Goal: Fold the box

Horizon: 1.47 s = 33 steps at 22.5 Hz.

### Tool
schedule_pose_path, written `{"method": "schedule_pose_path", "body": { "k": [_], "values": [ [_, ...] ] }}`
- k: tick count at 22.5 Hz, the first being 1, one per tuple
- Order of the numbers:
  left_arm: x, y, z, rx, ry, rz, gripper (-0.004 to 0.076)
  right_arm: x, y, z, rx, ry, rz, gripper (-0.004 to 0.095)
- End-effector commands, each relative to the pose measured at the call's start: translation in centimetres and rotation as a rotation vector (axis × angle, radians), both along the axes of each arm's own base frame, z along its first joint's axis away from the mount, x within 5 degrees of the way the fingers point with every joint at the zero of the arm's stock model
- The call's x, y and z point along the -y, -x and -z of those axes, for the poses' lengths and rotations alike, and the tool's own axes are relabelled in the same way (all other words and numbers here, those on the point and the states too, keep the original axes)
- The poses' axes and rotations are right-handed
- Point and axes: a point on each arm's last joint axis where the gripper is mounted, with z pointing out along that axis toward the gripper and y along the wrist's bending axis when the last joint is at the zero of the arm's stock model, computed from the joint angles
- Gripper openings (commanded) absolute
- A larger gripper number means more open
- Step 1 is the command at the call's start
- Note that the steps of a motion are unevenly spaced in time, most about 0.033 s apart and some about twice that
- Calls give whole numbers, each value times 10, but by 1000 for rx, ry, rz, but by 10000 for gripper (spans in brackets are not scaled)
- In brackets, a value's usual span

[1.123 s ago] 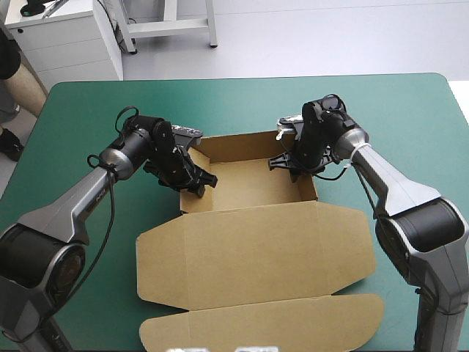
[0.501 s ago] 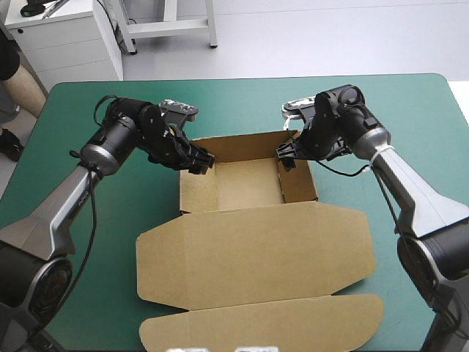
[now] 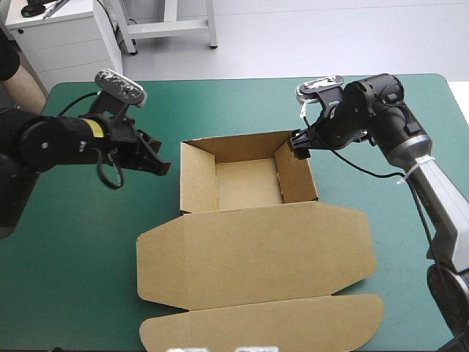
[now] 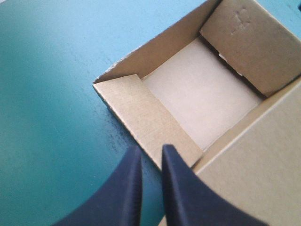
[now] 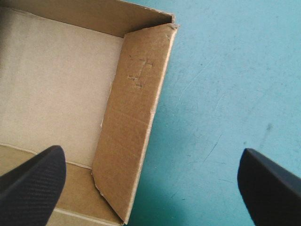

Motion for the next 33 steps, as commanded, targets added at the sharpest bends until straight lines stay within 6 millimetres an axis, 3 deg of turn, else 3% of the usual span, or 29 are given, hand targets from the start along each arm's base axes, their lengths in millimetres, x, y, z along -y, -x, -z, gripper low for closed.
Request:
{"method": "schedule_pose_path", "body": {
  "k": [1,5,7,9,12,13,15,18,19,20,22,25,32,33],
  "values": [
    [-16,42,-28,94,-4,49,-6,6,11,-24,77,-27,-3,913],
    [-35,71,-26,139,-33,2,-8,3,6,-18,59,-37,-6,913],
    [-44,84,-11,114,-55,-28,-8,-1,-1,-9,32,-44,-9,913],
    [-49,93,14,56,-90,-29,-8,-6,-10,1,17,-60,-11,913],
    [-53,100,73,-73,-149,-37,-8,-15,-28,26,-33,-69,-11,890],
    [-53,102,82,-86,-150,-42,-8,-17,-31,32,-49,-63,-10,879],
    [-55,105,117,-97,-125,-70,-8,-22,-45,59,-113,-39,-7,809],
    [-57,111,143,-117,-96,-111,-8,-26,-56,83,-167,-22,-5,689],
    [-59,115,150,-127,-100,-112,-8,-28,-59,90,-184,-20,0,589],
    [-60,117,150,-127,-100,-112,-8,-28,-60,93,-190,-20,4,540],
    [-62,122,148,-111,-93,-112,-8,-29,-62,92,-171,-35,21,217],
    [-64,125,145,-84,-79,-113,-8,-29,-64,91,-160,-43,29,-4],
    [-64,127,144,-70,-72,-113,-8,-26,-67,85,-96,-33,34,-20],
    [-64,127,144,-69,-74,-113,-8,-20,-68,75,-42,-19,42,-20]
  ]
}}
